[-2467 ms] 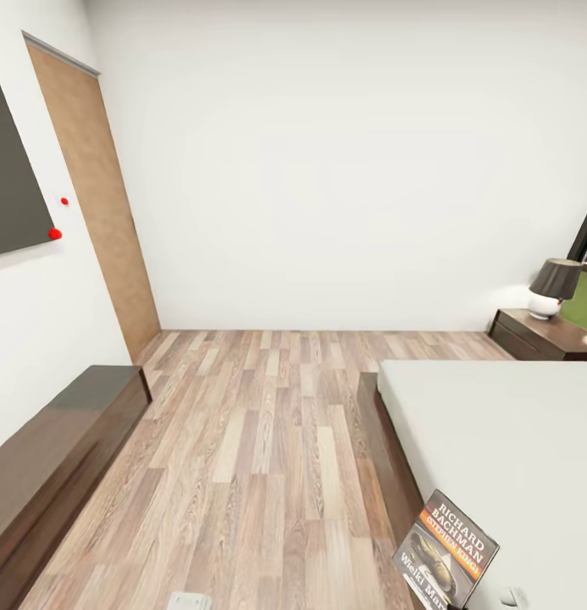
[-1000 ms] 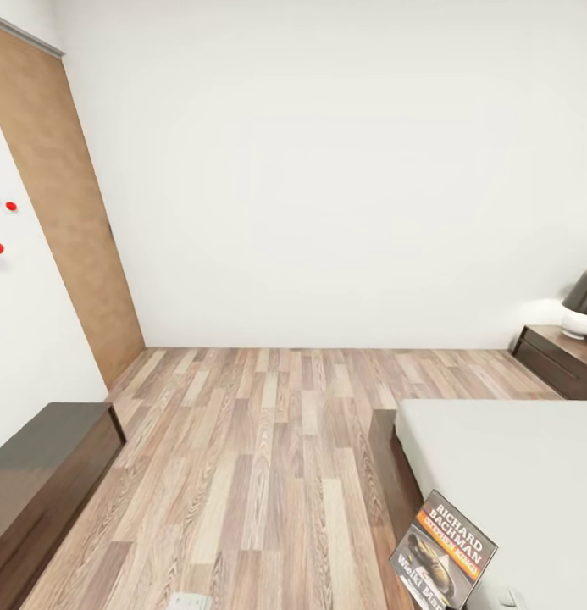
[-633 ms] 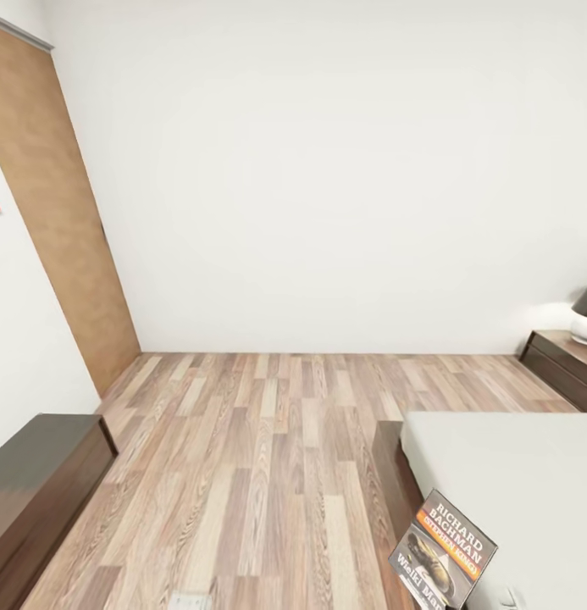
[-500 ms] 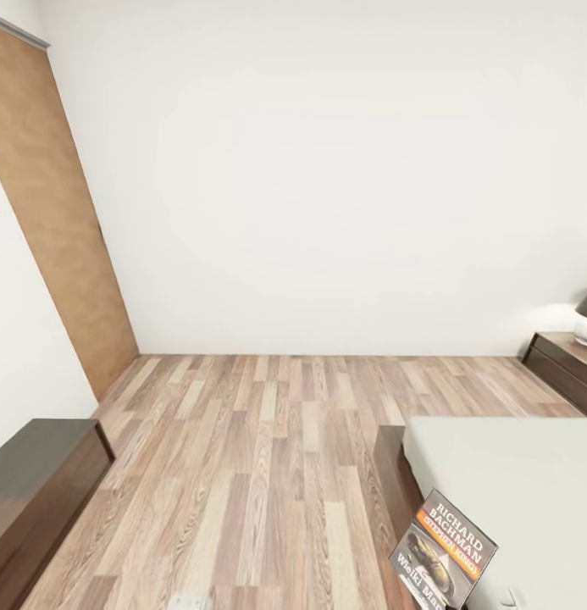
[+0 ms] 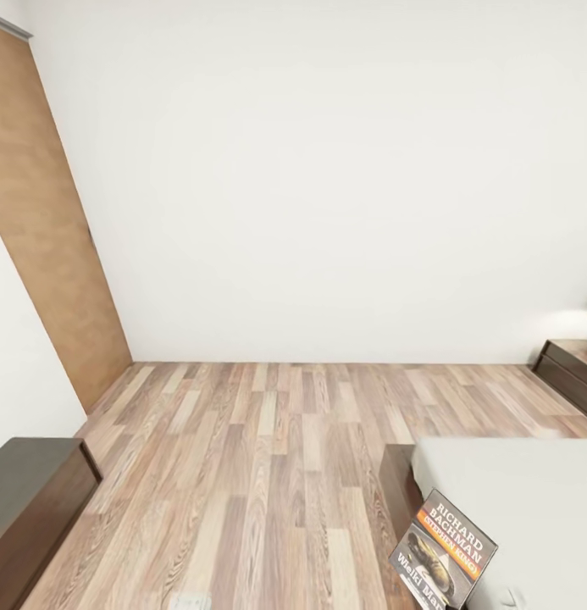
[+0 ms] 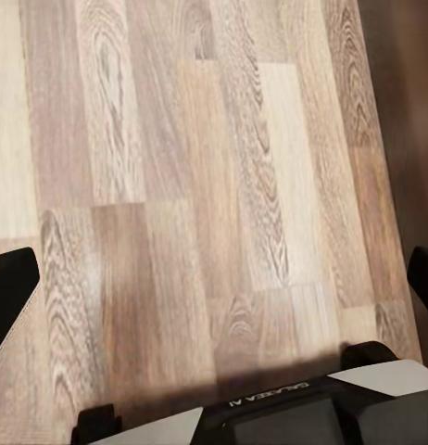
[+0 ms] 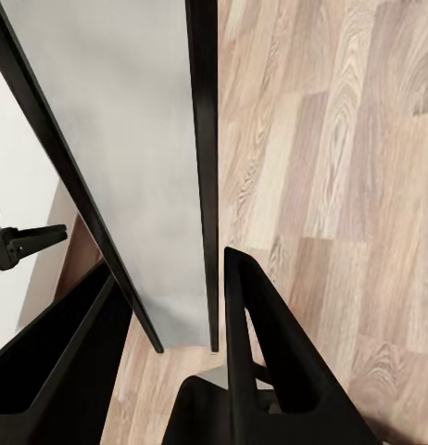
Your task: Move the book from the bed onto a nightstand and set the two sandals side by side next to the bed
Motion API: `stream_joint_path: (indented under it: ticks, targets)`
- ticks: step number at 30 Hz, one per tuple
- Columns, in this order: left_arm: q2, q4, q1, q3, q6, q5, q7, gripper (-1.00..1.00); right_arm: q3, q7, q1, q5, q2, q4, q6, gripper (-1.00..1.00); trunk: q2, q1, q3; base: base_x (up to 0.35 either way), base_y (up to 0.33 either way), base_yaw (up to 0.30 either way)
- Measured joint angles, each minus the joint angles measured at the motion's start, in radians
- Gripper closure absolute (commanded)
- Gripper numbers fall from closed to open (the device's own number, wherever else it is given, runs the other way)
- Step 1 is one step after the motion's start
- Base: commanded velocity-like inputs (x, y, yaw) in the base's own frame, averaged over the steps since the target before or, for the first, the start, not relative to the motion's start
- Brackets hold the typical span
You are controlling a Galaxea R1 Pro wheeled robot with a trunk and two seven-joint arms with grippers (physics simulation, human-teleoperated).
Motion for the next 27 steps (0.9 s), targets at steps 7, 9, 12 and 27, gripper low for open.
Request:
stream_joint_path:
  ticks: [7, 9, 12, 27]
  targets:
    - [0.0, 0.0, 0.0, 0.0, 0.0, 0.0, 0.001, -1.0, 0.0, -0.001, 0.0, 0.0, 0.0, 0.001, -0.001, 1.0, 0.0, 0.0, 0.0, 0.327, 0.0, 0.0]
    - [0.0, 0.0, 0.0, 0.0, 0.0, 0.0, 0.001, -1.0, 0.0, -0.001, 0.0, 0.0, 0.0, 0.001, -0.001, 1.0, 0.0, 0.0, 0.0, 0.327, 0.0, 0.0]
    - [0.0, 0.0, 0.0, 0.0, 0.0, 0.0, 0.001, -1.0, 0.0, -0.001, 0.0, 0.0, 0.0, 0.001, -0.001, 1.0, 0.0, 0.0, 0.0, 0.327, 0.0, 0.0]
    - [0.0, 0.0, 0.0, -0.002, 0.0, -0.002, 0.001, -1.0, 0.0, -0.001, 0.0, 0.0, 0.0, 0.001, -0.001, 1.0, 0.0, 0.0, 0.0, 0.323, 0.0, 0.0]
